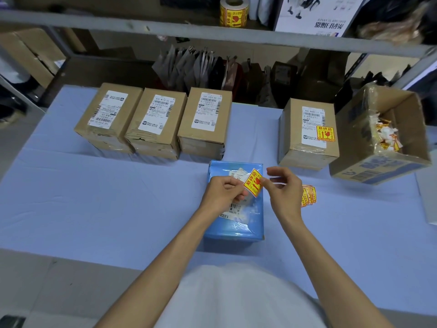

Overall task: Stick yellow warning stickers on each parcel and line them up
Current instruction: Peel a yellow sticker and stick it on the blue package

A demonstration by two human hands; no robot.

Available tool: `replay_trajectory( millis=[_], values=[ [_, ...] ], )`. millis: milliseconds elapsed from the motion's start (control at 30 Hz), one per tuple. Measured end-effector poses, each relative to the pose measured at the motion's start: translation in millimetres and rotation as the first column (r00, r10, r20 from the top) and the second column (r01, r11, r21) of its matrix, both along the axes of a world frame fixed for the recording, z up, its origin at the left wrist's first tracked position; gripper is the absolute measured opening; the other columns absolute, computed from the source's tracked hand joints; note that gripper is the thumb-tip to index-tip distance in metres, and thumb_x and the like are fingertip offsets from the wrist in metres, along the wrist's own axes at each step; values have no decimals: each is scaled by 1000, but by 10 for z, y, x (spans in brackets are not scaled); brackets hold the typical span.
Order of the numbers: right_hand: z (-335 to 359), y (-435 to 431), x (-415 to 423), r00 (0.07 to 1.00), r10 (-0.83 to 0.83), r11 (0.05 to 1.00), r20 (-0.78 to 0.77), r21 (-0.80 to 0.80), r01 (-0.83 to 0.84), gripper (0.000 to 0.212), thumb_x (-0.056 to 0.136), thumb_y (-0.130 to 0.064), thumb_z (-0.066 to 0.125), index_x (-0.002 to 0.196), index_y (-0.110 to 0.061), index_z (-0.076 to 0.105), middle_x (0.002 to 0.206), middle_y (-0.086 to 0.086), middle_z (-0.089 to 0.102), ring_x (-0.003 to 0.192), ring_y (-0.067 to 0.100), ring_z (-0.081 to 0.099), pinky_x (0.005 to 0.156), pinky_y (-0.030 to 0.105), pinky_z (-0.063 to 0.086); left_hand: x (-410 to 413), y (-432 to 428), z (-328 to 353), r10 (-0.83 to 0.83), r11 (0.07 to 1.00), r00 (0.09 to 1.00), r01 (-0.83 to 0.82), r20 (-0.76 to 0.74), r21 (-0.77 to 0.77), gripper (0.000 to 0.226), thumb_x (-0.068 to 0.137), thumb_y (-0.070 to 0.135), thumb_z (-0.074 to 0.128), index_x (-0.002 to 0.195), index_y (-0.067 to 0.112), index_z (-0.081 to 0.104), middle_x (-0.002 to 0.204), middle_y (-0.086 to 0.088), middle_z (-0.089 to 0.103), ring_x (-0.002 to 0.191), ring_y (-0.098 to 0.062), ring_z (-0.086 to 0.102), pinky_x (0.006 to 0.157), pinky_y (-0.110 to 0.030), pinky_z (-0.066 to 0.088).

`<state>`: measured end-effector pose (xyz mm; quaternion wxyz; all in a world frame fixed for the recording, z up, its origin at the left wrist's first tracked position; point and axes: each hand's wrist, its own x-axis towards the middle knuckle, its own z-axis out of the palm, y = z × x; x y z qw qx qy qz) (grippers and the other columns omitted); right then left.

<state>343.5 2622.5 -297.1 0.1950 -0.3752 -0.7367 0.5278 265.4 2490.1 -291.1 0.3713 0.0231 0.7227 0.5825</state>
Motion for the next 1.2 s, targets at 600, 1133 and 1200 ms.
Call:
replay_trajectory(
  millis=[600, 1133, 1200],
  values=[
    [-9, -178, 99, 926, 361, 854, 112, 359, -377, 5, 86, -14, 68, 88, -13, 73, 84, 0, 68, 71, 12, 64, 66, 30, 54, 48, -28, 12, 3, 998, 1000, -1, -30, 58, 19, 90, 3, 60, 75, 12, 67, 69, -5, 69, 56, -7, 63, 61, -17, 53],
    [4, -180, 69, 925, 351, 878, 144, 293, -379, 10, 88, -18, 67, 84, -9, 71, 79, 1, 71, 69, 10, 63, 62, 11, 47, 47, -71, 17, -98, 995, 964, 95, -245, -25, 7, 87, 5, 64, 84, 8, 71, 70, 0, 70, 60, -1, 65, 65, -14, 52],
    [24, -182, 68, 927, 359, 894, 107, 246, -375, 11, 86, -21, 70, 84, -10, 72, 77, -1, 70, 69, 8, 64, 64, 14, 50, 39, -79, 18, -116, 993, 954, 105, -275, -51, 8, 88, 6, 64, 86, 8, 71, 71, 3, 69, 61, 1, 64, 65, -11, 51]
  ],
)
